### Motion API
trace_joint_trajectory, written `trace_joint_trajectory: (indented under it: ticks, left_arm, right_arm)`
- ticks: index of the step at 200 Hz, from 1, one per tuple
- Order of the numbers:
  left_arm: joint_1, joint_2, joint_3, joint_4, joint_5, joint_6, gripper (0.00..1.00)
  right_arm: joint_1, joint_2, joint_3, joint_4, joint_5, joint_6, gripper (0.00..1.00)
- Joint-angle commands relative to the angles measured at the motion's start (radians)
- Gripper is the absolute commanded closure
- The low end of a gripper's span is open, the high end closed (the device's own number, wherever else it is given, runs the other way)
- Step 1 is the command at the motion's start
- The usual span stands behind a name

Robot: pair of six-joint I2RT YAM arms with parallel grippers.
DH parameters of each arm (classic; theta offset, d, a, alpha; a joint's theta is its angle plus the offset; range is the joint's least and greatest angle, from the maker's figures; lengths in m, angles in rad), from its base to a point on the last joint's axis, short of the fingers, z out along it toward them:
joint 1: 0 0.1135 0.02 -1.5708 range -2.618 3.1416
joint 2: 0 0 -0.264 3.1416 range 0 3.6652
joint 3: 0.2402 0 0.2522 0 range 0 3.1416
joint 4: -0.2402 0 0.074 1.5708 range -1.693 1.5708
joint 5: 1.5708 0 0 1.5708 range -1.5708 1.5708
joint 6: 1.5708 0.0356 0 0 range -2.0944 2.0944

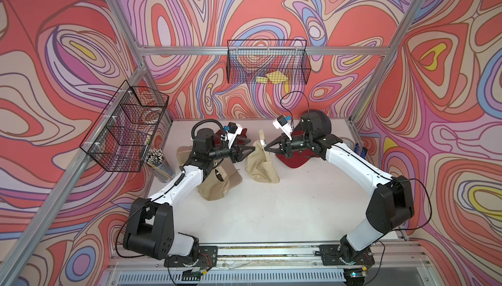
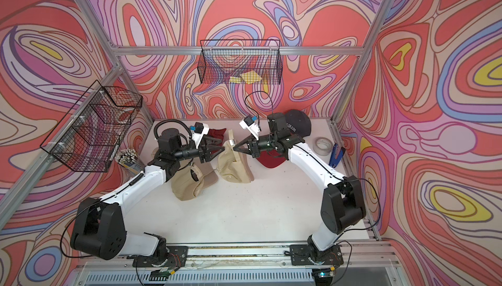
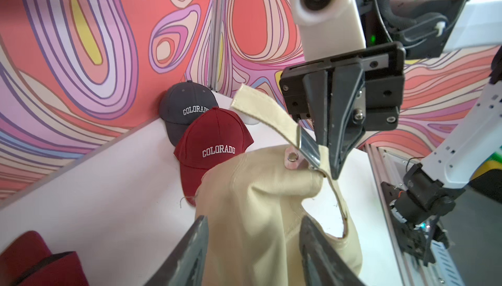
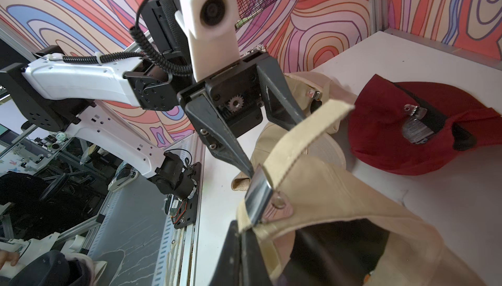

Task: Open the adjustable buckle of the baseball cap
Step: Pull the adjustable strap on the baseball cap.

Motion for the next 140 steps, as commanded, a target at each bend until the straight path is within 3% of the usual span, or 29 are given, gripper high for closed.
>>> trace_joint_trajectory:
  ticks: [1, 24, 44, 74, 140]
  left_arm:
    - [-0.021, -0.061, -0.028, 0.09, -0.043, 0.179, 0.43]
    - [-0.049, -0.094, -0.041, 0.06, -0.09, 0.264, 0.4]
    - [-0.08, -0.118, -0.06, 0.024, -0.126, 0.361, 0.32]
    - [-0.124, -0.139, -0.055, -0.094, -0.168, 0.522, 0.3]
    - [-0.13, -0.14, -0.05, -0.127, -0.16, 0.578, 0.42]
  right_arm:
    - [0.001, 0.01, 0.032, -0.024, -0.041, -0.03, 1.0]
    - [0.001, 0.015, 0.037, -0.042, -0.059, -0.045, 1.0]
    - [0.0, 0.022, 0.044, -0.056, -0.079, -0.054, 1.0]
    - [0.0, 0.021, 0.045, -0.06, -0.096, -0.057, 1.0]
    - [0.001, 0.018, 0.042, -0.057, -0.117, -0.06, 1.0]
